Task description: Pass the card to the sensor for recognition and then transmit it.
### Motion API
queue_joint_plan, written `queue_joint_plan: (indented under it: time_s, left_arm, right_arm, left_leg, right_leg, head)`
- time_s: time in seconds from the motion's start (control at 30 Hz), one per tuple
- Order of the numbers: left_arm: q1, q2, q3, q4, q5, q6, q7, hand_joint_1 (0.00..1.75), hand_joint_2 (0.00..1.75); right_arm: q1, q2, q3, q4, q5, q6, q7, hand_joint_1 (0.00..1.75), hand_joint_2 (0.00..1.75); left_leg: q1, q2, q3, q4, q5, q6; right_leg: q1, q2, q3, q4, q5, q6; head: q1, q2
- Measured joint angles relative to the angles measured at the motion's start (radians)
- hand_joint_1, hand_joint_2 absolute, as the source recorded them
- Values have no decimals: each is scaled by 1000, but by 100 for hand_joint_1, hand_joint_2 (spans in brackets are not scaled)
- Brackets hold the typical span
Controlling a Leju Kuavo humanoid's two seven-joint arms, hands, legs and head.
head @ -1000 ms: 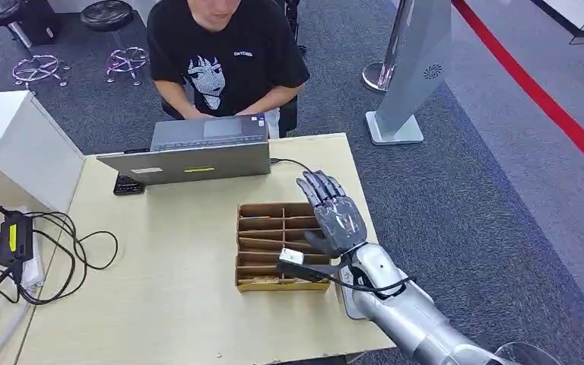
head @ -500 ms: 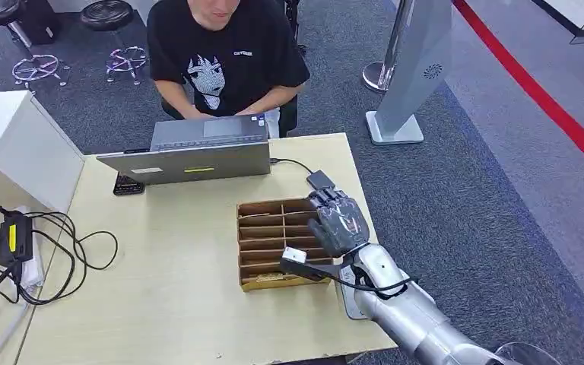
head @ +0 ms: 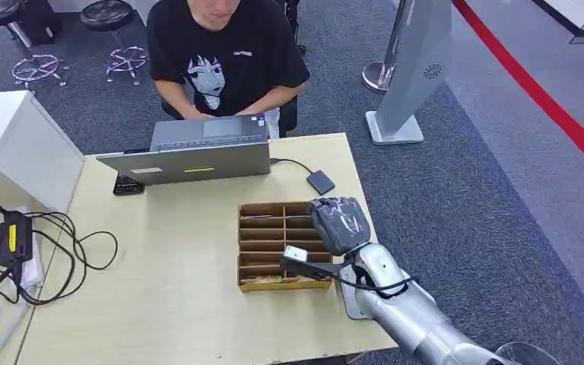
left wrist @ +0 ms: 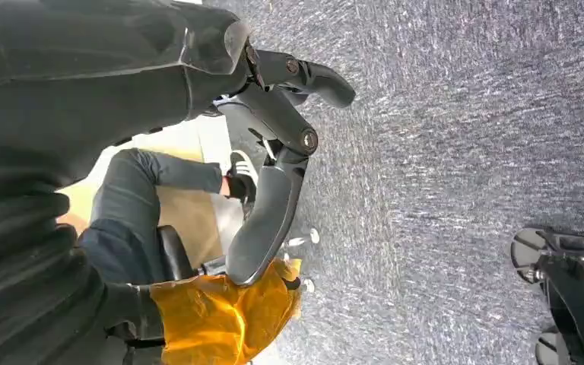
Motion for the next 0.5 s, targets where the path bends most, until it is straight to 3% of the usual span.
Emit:
queue_joint_plan:
  time_s: [0.17,0.23,0.27,0.3,0.33,0.5]
  left_arm:
    - [0,0,1,0,0,0,0,0,175]
    - [0,0,1,0,-3,0,0,0,175]
    - [0,0,2,0,-5,0,0,0,175]
    - [0,0,2,0,-6,0,0,0,175]
    - [0,0,3,0,-6,-1,0,0,175]
    - [0,0,10,0,-6,-2,0,0,175]
  right_arm:
    - [0,0,-1,-1,-1,0,-1,169,175]
    - [0,0,-2,-3,-1,0,-1,131,175]
    - [0,0,-2,-5,-1,0,-2,131,175]
    - [0,0,-2,-5,-1,0,-2,24,175]
    - [0,0,-3,-5,-1,0,-2,0,175]
    - [3,0,-7,-17,-1,-3,-2,0,175]
  left_leg:
    - [0,0,0,0,0,0]
    - [0,0,0,0,0,0]
    - [0,0,0,0,0,0]
    - [0,0,0,0,0,0]
    - [0,0,0,0,0,0]
    - [0,0,0,0,0,0]
  right_leg:
    - [0,0,0,0,0,0]
    - [0,0,0,0,0,0]
    - [0,0,0,0,0,0]
    - [0,0,0,0,0,0]
    - [0,0,0,0,0,0]
    - [0,0,0,0,0,0]
  head:
    - [0,0]
    - [0,0]
    - [0,0]
    - [0,0]
    - [0,0]
    - [0,0]
